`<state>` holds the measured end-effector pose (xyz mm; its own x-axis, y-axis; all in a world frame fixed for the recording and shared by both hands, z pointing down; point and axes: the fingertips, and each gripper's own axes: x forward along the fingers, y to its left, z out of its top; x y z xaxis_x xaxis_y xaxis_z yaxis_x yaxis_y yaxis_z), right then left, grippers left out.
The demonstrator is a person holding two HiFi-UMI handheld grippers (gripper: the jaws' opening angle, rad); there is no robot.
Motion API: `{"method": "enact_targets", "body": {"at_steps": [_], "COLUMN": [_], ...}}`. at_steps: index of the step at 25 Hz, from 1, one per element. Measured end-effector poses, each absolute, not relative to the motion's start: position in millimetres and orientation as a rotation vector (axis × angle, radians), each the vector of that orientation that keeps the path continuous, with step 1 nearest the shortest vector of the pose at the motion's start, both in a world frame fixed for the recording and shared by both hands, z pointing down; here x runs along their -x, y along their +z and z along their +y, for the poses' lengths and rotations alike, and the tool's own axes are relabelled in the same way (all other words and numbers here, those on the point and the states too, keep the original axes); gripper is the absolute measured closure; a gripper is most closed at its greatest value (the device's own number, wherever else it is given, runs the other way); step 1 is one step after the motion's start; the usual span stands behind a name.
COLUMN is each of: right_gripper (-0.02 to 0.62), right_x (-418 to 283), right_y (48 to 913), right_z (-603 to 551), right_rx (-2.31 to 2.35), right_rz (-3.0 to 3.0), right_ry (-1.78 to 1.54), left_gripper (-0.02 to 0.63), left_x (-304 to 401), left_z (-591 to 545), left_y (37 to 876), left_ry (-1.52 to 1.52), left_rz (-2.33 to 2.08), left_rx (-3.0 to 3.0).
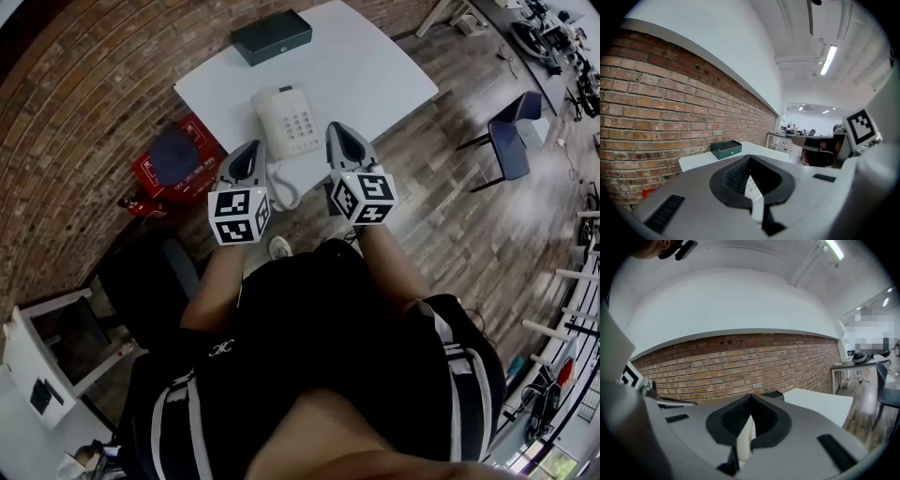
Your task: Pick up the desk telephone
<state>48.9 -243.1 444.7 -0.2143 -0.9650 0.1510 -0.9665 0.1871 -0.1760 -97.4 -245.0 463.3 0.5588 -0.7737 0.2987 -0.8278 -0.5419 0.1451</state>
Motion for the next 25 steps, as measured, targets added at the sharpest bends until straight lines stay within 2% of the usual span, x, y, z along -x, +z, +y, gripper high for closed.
{"method": "enact_targets", "body": {"at_steps": [15, 25], "right_gripper": [0.597, 0.595], "right_x": [-80, -96], "right_y": [508, 570], "right_z": [-315, -367], "right_rx": [-1.756, -1.573], "right_rz": [-2.418, -2.405], "right_ry": [0.569, 0.849], "left_gripper": [0.604, 0.603], "left_x": [85, 78], "left_z": [-299, -338], "left_y": [518, 569], "left_ry": [0.396, 0.385], "left_rz": [-1.431, -1.400], "left_rx": [-2.305, -2.105]}}
